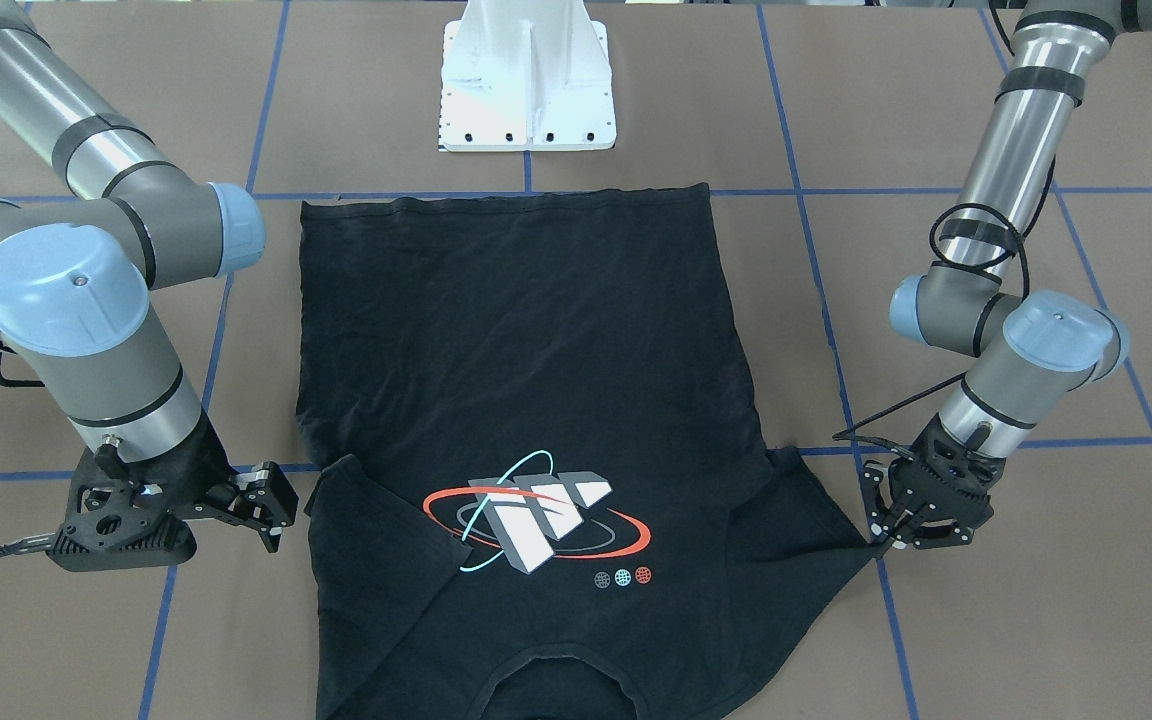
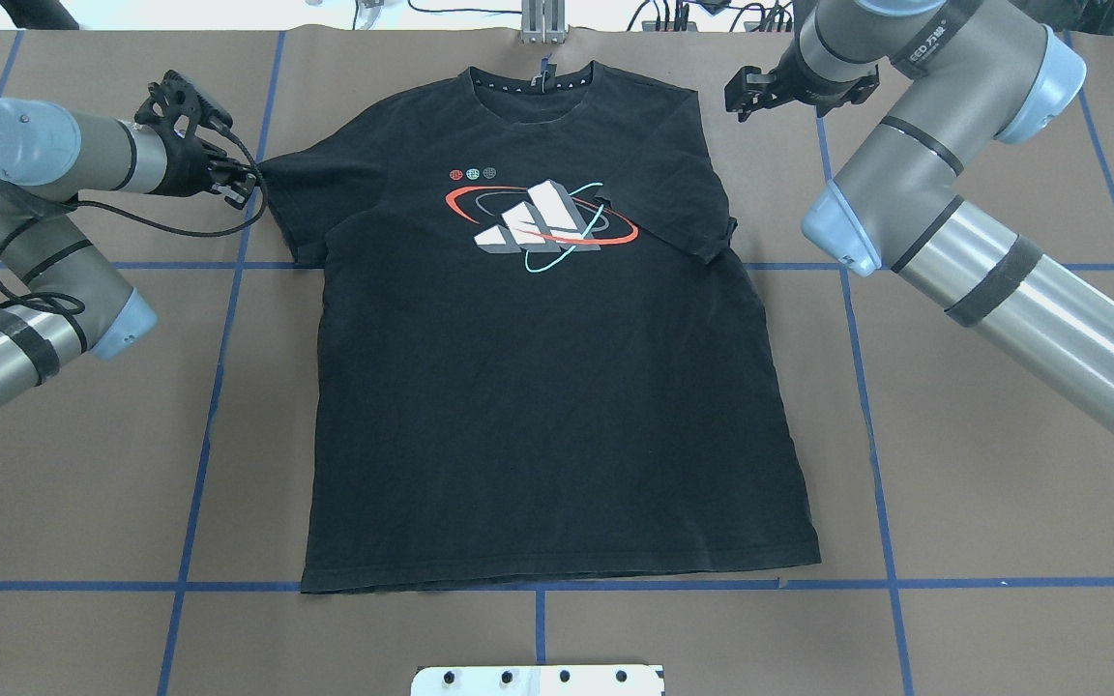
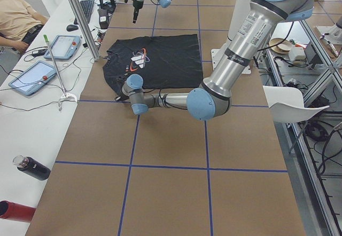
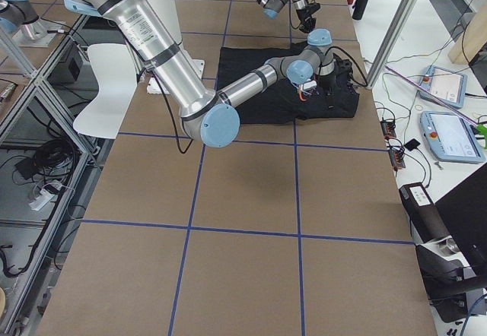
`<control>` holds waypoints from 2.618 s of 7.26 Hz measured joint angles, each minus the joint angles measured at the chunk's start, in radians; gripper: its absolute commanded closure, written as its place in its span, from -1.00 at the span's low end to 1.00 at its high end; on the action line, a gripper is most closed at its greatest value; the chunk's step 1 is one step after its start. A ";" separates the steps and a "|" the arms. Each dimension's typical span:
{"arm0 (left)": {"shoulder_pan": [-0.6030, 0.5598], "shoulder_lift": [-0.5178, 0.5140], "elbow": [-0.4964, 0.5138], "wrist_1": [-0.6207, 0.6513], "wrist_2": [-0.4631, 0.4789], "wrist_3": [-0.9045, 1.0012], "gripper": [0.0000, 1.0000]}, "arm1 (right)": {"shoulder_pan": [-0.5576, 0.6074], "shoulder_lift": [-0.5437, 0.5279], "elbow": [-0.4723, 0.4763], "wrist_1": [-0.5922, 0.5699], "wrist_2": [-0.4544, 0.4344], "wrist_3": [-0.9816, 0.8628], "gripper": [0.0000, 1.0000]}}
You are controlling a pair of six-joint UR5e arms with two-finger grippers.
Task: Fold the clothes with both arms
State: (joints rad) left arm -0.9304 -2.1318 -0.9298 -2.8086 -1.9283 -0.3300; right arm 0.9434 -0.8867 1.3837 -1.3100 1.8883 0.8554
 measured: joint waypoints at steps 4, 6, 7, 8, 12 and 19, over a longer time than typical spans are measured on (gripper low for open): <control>-0.002 0.006 -0.246 0.357 0.022 -0.015 1.00 | 0.000 0.000 0.000 0.000 0.000 0.002 -1.00; 0.008 -0.085 -0.351 0.676 0.103 -0.110 1.00 | -0.002 0.000 0.000 0.000 -0.001 0.007 -1.00; 0.031 -0.142 -0.369 0.795 0.146 -0.190 1.00 | -0.002 0.000 0.000 0.001 -0.001 0.008 -1.00; 0.070 -0.192 -0.370 0.879 0.199 -0.272 1.00 | -0.003 -0.001 0.000 0.001 -0.001 0.009 -1.00; 0.223 -0.397 -0.172 0.984 0.348 -0.623 1.00 | -0.011 -0.002 0.000 0.002 -0.002 0.025 -1.00; 0.230 -0.494 -0.066 0.915 0.379 -0.818 -1.00 | -0.028 0.001 0.000 0.002 -0.005 0.045 -1.00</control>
State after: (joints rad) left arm -0.7008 -2.6263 -0.9953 -1.8941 -1.5493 -1.1480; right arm 0.9152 -0.8856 1.3836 -1.3085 1.8831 0.9004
